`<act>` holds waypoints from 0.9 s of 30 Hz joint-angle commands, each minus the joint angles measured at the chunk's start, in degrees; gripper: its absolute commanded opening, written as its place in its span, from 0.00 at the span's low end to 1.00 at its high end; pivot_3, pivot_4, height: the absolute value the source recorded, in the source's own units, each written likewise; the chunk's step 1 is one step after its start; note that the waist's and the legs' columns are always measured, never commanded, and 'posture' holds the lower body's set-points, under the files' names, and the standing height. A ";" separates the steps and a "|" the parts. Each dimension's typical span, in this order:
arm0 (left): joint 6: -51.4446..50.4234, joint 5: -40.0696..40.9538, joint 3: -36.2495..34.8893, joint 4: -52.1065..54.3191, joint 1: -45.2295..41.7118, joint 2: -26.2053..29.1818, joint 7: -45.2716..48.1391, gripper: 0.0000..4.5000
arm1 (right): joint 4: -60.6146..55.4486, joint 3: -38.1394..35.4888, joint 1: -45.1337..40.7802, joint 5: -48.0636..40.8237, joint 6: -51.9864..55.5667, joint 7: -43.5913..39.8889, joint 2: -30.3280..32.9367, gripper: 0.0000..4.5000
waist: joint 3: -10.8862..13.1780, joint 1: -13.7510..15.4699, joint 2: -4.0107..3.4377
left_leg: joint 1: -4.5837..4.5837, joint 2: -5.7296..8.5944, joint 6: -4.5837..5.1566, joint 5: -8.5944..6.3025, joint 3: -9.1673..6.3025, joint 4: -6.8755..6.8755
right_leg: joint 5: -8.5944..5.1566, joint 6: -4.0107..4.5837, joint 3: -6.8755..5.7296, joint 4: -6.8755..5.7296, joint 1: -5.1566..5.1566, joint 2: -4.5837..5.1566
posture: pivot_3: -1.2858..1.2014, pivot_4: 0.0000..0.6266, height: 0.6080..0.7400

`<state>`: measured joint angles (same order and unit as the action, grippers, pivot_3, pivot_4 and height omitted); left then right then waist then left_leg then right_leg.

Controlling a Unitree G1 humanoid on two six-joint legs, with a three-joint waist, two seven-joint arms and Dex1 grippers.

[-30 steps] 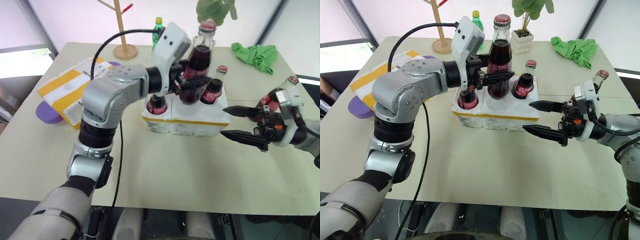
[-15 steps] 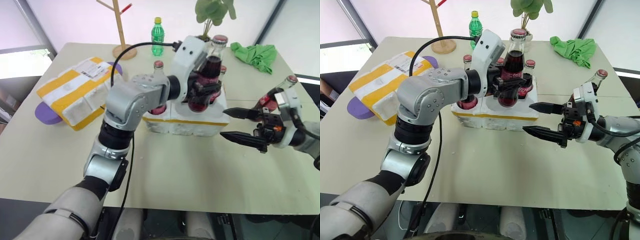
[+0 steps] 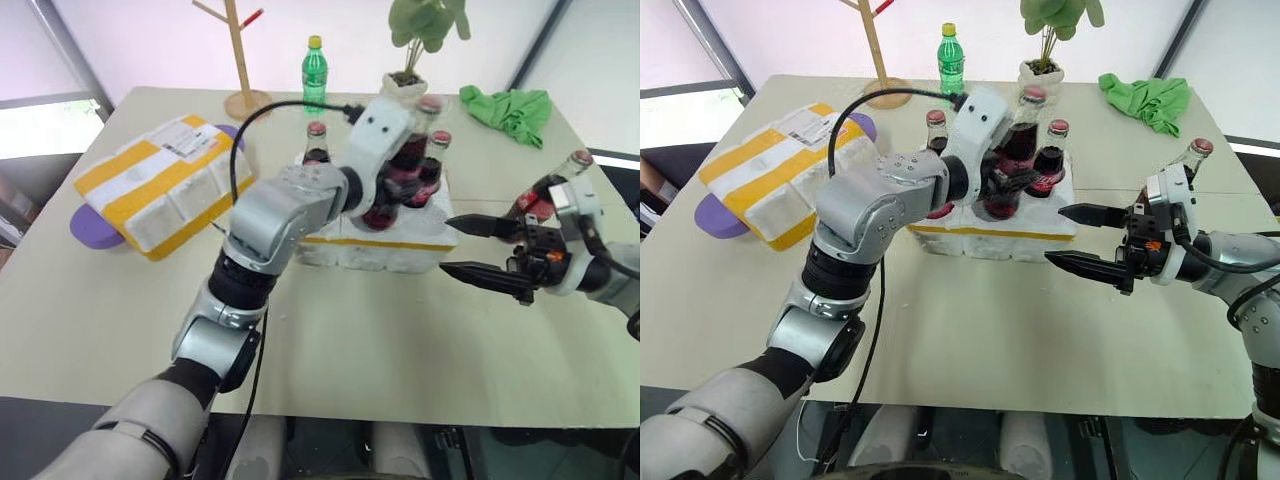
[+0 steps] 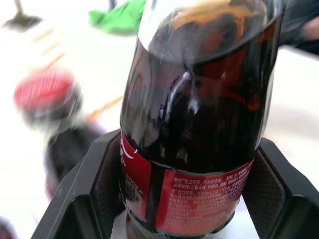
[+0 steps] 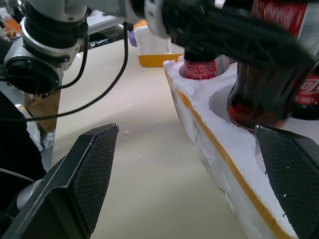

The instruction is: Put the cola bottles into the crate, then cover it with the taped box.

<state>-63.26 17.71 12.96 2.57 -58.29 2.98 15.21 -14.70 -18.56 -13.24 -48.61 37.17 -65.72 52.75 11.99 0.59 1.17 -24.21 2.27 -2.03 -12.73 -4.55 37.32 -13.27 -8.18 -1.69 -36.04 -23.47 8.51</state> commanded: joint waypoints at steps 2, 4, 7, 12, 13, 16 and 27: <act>0.84 -1.80 0.48 1.90 -1.17 -0.67 -0.92 0.60 | -1.19 -1.22 -0.45 -0.90 -0.58 -0.37 -0.22 1.00 | -0.01 0.17 -0.01 | 0.01 0.01 0.00 0.00 0.00 0.02 | 0.00 0.00 0.00 0.01 0.04 0.01 | 0.52 0.24 1.00; 0.67 -1.71 0.34 1.63 -0.96 -0.89 -0.63 0.60 | -0.98 -1.07 -0.78 -0.84 -0.60 -0.43 -0.20 1.00 | -0.01 0.17 -0.01 | -0.01 0.02 0.00 0.00 0.01 0.06 | 0.00 0.00 0.00 0.02 0.06 0.04 | 0.52 0.24 1.00; 0.99 -2.04 0.26 -0.12 -0.17 -1.02 -0.63 0.60 | -0.95 -0.88 -0.96 -0.71 -0.71 -0.53 -0.22 1.00 | -0.01 0.16 -0.01 | -0.01 0.02 -0.01 0.00 0.01 0.07 | 0.00 -0.01 0.00 0.02 0.05 0.04 | 0.52 0.24 1.00; 0.80 -2.59 -0.55 -2.81 2.19 -1.32 -1.52 0.71 | -0.99 -0.81 -0.99 -0.42 -0.96 -0.76 -0.14 1.00 | -0.02 0.19 -0.01 | 0.16 0.02 -0.01 0.00 0.01 0.08 | 0.00 -0.01 0.00 0.02 0.23 0.04 | 0.52 0.24 1.00; 0.63 -2.59 -0.75 -2.63 2.37 -1.37 -1.60 0.83 | -0.89 -0.82 -1.08 -0.31 -1.01 -0.84 -0.04 1.00 | -0.02 0.18 -0.01 | 0.22 0.02 -0.01 0.00 0.01 0.09 | -0.01 -0.02 0.00 0.03 0.29 0.04 | 0.52 0.24 1.00; -0.67 -2.28 -1.65 -0.84 2.44 -1.20 -1.62 1.00 | 0.17 -0.75 -1.45 1.29 -1.91 -0.69 0.46 1.00 | -0.02 -0.01 -0.01 | 0.27 0.02 -0.01 0.00 0.02 0.09 | -0.07 -0.13 0.01 0.03 0.32 0.03 | 0.52 0.24 1.00; -3.76 -1.34 -3.49 5.22 2.05 2.28 0.55 1.00 | 4.55 0.12 -3.62 5.61 -4.54 -1.26 0.39 1.00 | -0.02 -0.21 -0.02 | 0.25 0.00 -0.01 0.00 0.03 -0.10 | 0.00 0.00 0.03 0.03 0.18 0.01 | 0.52 0.24 1.00</act>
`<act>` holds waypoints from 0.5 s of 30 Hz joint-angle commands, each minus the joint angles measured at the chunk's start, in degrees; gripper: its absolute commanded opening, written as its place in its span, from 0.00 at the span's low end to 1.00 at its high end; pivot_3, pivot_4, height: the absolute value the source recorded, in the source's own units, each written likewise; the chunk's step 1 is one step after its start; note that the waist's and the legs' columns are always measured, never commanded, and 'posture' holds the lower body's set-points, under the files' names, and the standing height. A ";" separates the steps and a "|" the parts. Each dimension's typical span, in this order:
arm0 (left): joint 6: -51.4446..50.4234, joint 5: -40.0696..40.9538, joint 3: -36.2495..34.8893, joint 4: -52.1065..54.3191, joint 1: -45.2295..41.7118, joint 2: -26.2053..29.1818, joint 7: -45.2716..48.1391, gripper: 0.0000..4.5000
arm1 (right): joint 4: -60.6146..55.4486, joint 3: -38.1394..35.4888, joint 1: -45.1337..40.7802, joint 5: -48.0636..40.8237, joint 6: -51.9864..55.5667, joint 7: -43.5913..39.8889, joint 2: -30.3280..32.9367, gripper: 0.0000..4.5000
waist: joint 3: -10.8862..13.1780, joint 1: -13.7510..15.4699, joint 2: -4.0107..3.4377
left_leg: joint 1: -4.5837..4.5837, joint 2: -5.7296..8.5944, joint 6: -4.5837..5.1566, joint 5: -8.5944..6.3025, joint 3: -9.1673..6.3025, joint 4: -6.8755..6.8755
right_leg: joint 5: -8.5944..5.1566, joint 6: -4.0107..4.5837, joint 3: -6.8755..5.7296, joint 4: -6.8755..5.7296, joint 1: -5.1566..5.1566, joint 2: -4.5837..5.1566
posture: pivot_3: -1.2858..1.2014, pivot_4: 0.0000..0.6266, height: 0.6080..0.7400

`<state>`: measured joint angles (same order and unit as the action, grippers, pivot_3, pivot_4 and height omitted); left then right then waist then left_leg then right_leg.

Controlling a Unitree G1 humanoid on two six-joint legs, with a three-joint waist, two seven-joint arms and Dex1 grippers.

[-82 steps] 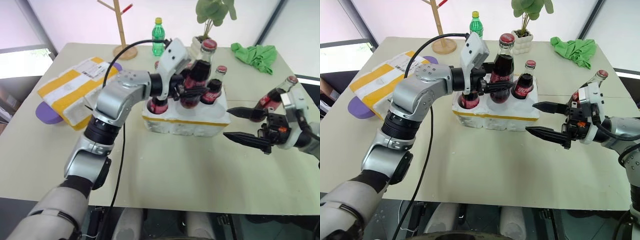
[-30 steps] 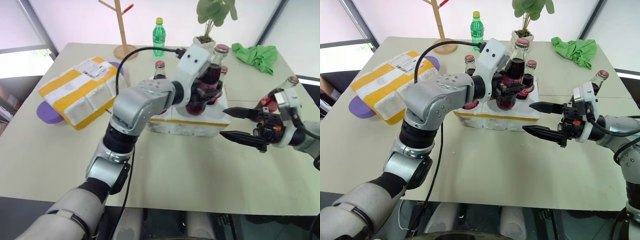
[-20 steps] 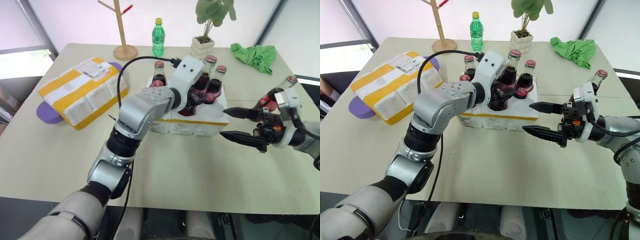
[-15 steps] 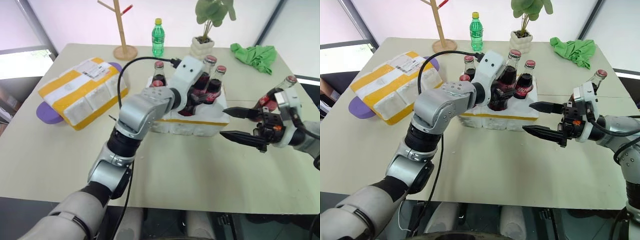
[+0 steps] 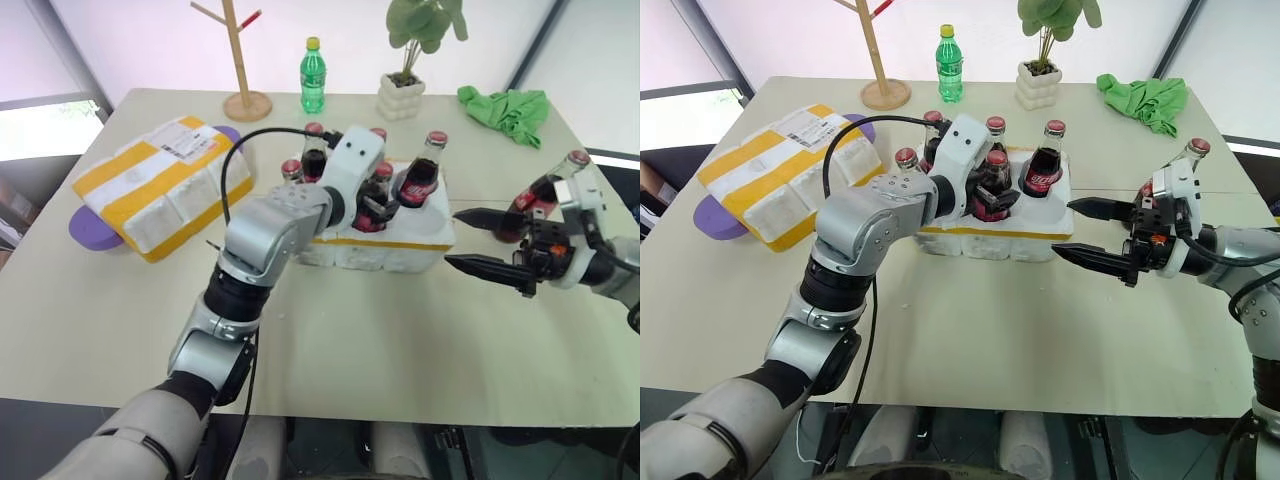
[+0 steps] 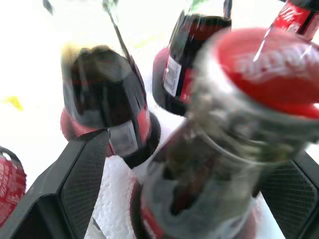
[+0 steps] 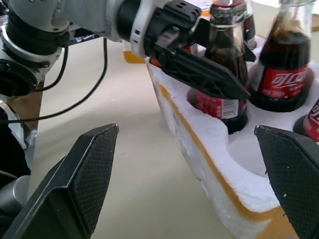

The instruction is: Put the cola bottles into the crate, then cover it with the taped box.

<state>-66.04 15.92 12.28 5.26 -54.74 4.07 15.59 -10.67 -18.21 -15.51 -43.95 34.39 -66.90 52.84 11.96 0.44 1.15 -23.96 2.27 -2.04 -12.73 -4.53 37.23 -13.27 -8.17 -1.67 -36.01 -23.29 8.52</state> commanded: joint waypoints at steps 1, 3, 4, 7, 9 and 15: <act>-1.64 0.88 -3.66 3.10 -2.19 1.55 0.40 1.00 | 1.15 -0.04 -1.71 1.62 -2.23 -0.05 0.28 1.00 | 0.00 -0.08 0.00 | 0.00 0.00 0.00 0.00 0.00 0.00 | 0.00 0.00 0.00 0.00 0.00 0.00 | 0.52 0.24 1.00; -2.61 1.49 -4.58 3.93 -3.38 2.35 0.81 1.00 | 2.24 0.15 -2.33 2.22 -2.66 -0.35 0.30 1.00 | 0.00 -0.17 0.00 | 0.00 0.00 0.00 0.00 0.00 0.01 | -0.01 -0.01 0.00 -0.01 0.00 0.00 | 0.52 0.24 1.00; -3.29 1.86 -5.13 4.43 -4.20 2.91 1.12 1.00 | 2.80 0.28 -2.58 2.63 -3.01 -0.57 0.41 1.00 | 0.00 -0.23 0.00 | 0.00 0.00 0.00 0.00 0.00 0.02 | -0.01 -0.03 0.00 -0.01 0.00 -0.01 | 0.52 0.24 1.00; -5.53 3.68 -7.13 6.92 -6.84 5.89 2.88 1.00 | 4.51 0.73 -3.44 3.93 -4.03 -0.74 0.55 1.00 | 0.00 -0.33 0.00 | 0.01 0.00 0.00 0.00 0.00 0.02 | -0.05 -0.08 0.00 -0.01 0.00 -0.01 | 0.52 0.24 1.00; -7.44 5.27 -8.54 8.73 -8.16 8.24 4.44 1.00 | 5.69 1.04 -4.05 4.63 -4.56 -0.99 0.69 1.00 | 0.01 -0.46 -0.01 | -0.01 0.00 0.00 0.00 0.00 -0.01 | -0.04 -0.06 0.00 -0.01 -0.03 -0.01 | 0.52 0.24 1.00; -15.06 14.97 -16.11 14.76 -10.73 16.08 11.71 1.00 | 11.63 0.97 -6.31 7.17 -6.60 -2.73 1.88 1.00 | 0.09 -1.68 -0.04 | -0.40 0.02 -0.01 0.01 0.02 -0.02 | -0.01 -0.03 0.05 -0.02 -0.41 0.00 | 0.52 0.24 1.00</act>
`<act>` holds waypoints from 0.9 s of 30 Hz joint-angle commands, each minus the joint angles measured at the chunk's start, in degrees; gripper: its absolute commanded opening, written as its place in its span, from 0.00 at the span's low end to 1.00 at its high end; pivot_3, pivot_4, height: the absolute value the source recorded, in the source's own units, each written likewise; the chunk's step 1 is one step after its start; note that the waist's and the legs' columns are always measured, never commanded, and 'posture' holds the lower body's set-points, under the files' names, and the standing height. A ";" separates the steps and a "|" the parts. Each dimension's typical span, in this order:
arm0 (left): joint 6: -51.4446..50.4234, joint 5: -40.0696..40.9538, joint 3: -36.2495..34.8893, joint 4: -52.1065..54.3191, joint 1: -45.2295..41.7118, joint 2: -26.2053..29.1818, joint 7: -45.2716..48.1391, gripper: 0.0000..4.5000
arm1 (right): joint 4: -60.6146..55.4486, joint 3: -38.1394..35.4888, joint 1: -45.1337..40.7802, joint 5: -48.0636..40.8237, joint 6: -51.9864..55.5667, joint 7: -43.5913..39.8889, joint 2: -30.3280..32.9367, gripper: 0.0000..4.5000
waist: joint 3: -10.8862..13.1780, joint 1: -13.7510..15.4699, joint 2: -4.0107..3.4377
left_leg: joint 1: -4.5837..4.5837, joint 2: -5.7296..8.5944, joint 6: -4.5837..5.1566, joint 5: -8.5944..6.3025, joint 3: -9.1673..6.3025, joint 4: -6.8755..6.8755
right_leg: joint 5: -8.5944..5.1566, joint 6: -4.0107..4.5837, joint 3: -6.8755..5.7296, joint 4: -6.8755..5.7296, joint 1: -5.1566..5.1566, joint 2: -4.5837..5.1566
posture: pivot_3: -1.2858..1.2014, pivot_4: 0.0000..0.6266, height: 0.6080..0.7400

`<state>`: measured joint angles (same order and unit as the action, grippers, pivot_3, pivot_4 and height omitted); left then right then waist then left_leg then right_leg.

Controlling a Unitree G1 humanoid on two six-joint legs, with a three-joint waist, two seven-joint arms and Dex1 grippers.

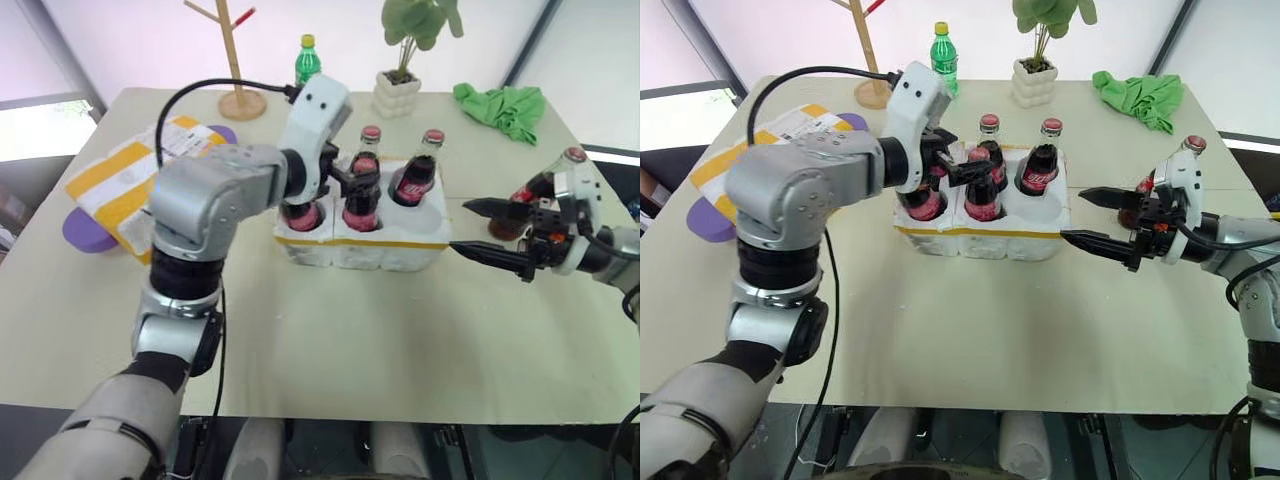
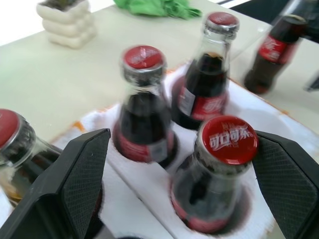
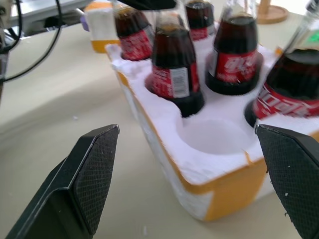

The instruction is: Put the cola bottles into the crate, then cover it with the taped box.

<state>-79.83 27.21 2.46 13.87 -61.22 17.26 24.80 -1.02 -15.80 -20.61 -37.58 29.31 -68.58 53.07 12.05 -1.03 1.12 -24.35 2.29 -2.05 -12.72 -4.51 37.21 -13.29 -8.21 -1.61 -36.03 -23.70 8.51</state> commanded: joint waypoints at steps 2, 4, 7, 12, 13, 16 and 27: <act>-3.66 6.06 -9.45 6.03 -5.31 2.85 2.62 1.00 | 3.75 -1.65 -1.76 1.24 -1.91 -1.68 1.98 1.00 | 0.05 -0.37 0.00 | -0.06 -0.01 0.00 0.00 0.02 -0.07 | 0.00 0.01 0.03 -0.08 -0.17 -0.01 | 0.52 0.24 1.00; -2.20 6.44 -10.36 5.81 -5.63 3.25 2.02 1.00 | 5.08 -1.71 -2.17 1.48 -2.14 -2.25 2.20 1.00 | 0.07 -0.38 -0.01 | -0.11 -0.04 0.00 0.00 0.02 -0.15 | 0.00 0.01 0.03 -0.11 -0.29 -0.05 | 0.52 0.24 1.00; 2.26 6.88 -12.33 4.91 -6.04 1.93 0.78 1.00 | 6.94 -1.21 -2.76 2.46 -2.93 -2.73 2.07 1.00 | 0.07 -0.22 -0.02 | -0.12 -0.04 0.00 0.00 0.05 -0.16 | 0.00 0.02 0.06 -0.09 -0.31 -0.04 | 0.52 0.24 1.00; 5.61 7.25 -13.83 3.32 -6.76 -0.65 -2.12 1.00 | 7.98 -1.03 -3.46 3.09 -3.17 -3.23 1.65 1.00 | 0.07 0.61 -0.03 | 0.11 0.00 -0.02 0.00 0.08 -0.05 | 0.00 -0.01 0.06 0.00 0.11 0.02 | 0.52 0.24 1.00; 5.96 7.19 -13.53 2.95 -6.75 -0.82 -2.55 1.00 | 8.00 -1.06 -3.50 3.12 -3.15 -3.29 1.58 1.00 | 0.07 0.67 -0.02 | 0.20 0.01 -0.02 0.00 0.07 -0.02 | 0.00 -0.01 0.05 0.04 0.23 0.02 | 0.52 0.24 1.00; 6.69 7.65 -12.00 2.51 -5.85 -1.42 -2.62 1.00 | 7.67 -1.29 -3.35 3.11 -3.00 -3.13 1.30 1.00 | 0.07 0.54 -0.02 | 0.24 0.02 -0.06 0.02 0.05 0.12 | 0.05 -0.11 0.04 0.05 0.33 0.02 | 0.52 0.24 1.00; 6.17 21.19 -20.01 3.06 -5.47 1.91 5.64 1.00 | 8.81 -4.67 -0.94 3.46 -3.77 -1.93 2.43 1.00 | 0.07 0.13 -0.03 | 0.31 0.00 -0.14 0.07 0.05 0.07 | 0.10 -0.09 0.08 -0.02 0.31 0.00 | 0.52 0.24 1.00</act>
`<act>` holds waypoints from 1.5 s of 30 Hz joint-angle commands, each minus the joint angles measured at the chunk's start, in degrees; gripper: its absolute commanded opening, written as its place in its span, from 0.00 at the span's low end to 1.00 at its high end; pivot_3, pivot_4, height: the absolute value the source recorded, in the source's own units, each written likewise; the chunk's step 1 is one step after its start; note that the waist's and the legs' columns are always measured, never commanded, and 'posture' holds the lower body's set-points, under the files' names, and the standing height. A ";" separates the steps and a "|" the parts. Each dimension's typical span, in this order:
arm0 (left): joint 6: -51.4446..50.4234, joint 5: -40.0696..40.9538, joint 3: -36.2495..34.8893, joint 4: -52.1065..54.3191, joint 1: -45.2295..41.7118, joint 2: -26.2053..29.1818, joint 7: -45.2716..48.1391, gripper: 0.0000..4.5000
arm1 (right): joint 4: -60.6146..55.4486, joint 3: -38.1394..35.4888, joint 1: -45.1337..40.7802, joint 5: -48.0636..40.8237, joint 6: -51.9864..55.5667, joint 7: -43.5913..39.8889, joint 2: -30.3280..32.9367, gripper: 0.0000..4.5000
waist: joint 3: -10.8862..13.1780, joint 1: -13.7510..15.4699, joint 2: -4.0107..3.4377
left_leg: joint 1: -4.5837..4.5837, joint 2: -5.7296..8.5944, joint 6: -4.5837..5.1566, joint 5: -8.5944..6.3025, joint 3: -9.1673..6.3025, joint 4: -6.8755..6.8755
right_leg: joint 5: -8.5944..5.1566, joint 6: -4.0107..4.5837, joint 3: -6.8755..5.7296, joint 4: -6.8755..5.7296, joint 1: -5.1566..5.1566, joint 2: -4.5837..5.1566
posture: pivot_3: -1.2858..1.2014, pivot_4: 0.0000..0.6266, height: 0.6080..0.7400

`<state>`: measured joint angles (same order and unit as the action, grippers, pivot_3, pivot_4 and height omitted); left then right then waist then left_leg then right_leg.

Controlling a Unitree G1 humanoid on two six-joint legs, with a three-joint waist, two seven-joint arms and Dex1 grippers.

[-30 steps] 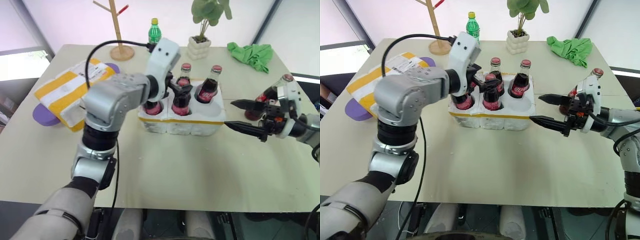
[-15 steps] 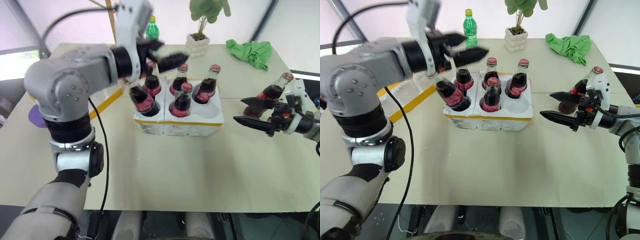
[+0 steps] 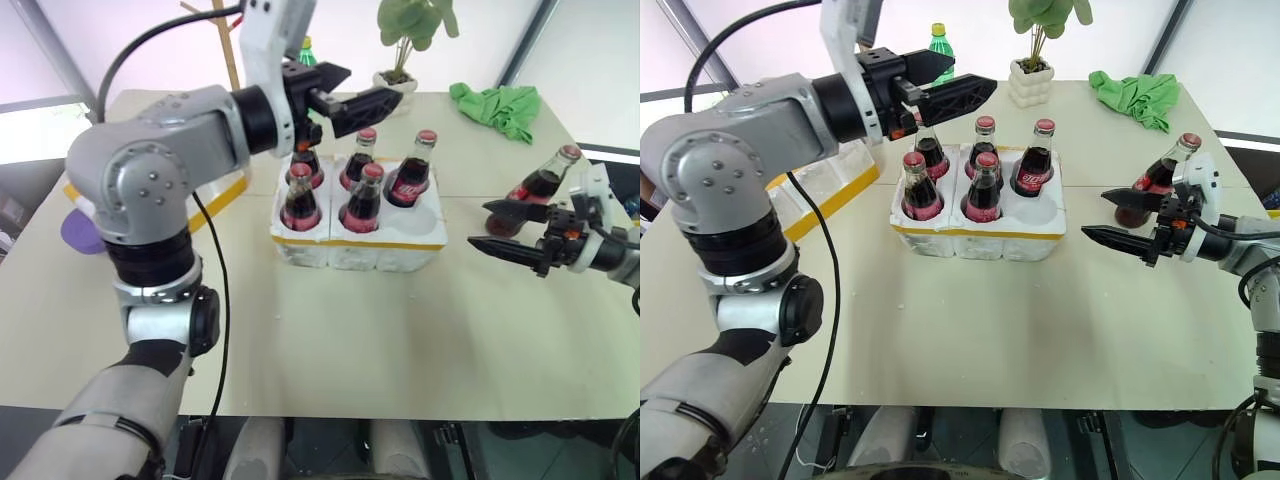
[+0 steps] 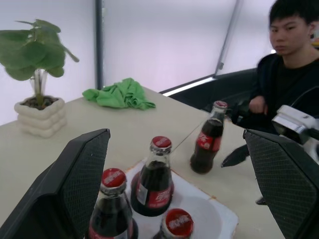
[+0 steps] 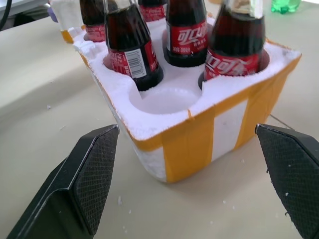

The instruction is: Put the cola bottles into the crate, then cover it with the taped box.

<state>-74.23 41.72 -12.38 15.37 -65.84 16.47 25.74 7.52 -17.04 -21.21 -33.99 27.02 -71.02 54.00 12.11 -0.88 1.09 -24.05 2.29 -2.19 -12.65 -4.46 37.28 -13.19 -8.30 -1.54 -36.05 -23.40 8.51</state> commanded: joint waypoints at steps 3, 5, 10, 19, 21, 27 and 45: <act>0.47 13.82 -7.98 1.41 0.72 7.81 11.86 1.00 | 2.00 -4.57 -0.04 0.29 -1.54 0.23 2.64 1.00 | -0.01 0.02 -0.01 | 0.01 0.00 0.00 0.00 0.00 0.00 | 0.00 0.00 0.00 -0.01 0.00 0.00 | 0.52 0.24 1.00; 1.99 14.74 -7.13 1.38 3.10 12.57 16.51 1.00 | 3.95 -5.37 0.43 1.07 -2.29 0.30 3.69 1.00 | -0.02 0.01 -0.03 | 0.01 0.00 0.00 0.00 0.00 0.00 | 0.00 0.01 0.00 0.00 0.01 0.00 | 0.52 0.24 1.00; 8.08 12.36 -1.45 -0.99 8.19 20.08 25.59 1.00 | 9.64 -7.79 2.40 2.87 -4.29 0.36 5.68 1.00 | -0.02 0.36 -0.02 | 0.07 0.00 -0.01 0.01 0.01 0.05 | 0.02 0.05 0.00 -0.01 0.12 0.01 | 0.52 0.24 1.00; 18.82 6.00 6.20 -2.59 13.91 26.46 35.16 1.00 | 18.22 -8.32 2.24 7.23 -8.45 6.97 4.48 1.00 | -0.02 -0.10 -0.04 | 0.23 -0.03 0.00 0.01 0.09 -0.08 | 0.03 0.10 0.08 0.00 0.15 0.00 | 0.52 0.24 1.00; 19.86 5.68 6.54 -2.89 14.14 26.68 35.69 1.00 | 19.91 -7.99 0.69 7.54 -8.21 9.08 3.75 1.00 | -0.02 -0.14 -0.04 | 0.23 -0.04 0.00 0.01 0.10 -0.07 | 0.03 0.11 0.08 0.00 0.15 -0.01 | 0.52 0.24 1.00; 22.03 4.47 7.28 -2.04 15.22 26.76 35.76 1.00 | 24.49 -6.46 -4.87 8.51 -8.94 13.29 -0.41 1.00 | -0.02 -0.16 -0.04 | 0.25 -0.05 0.00 0.01 0.14 -0.08 | 0.04 0.10 0.13 0.01 0.15 0.00 | 0.52 0.24 1.00; 21.17 6.36 6.74 2.37 17.84 27.27 32.25 1.00 | 41.20 -3.36 -18.95 12.61 -13.14 18.53 -6.21 1.00 | -0.01 -0.33 -0.05 | 0.27 -0.04 0.01 0.01 0.14 -0.13 | 0.04 0.10 0.14 0.02 0.15 -0.02 | 0.52 0.24 1.00</act>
<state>-53.35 47.04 -4.18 16.15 -47.67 43.09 58.36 48.84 -19.95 -38.69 -21.44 15.41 -52.86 47.38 12.10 -1.21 1.04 -23.77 2.24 -2.18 -12.63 -4.33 37.15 -13.15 -8.20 -1.39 -36.03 -23.25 8.49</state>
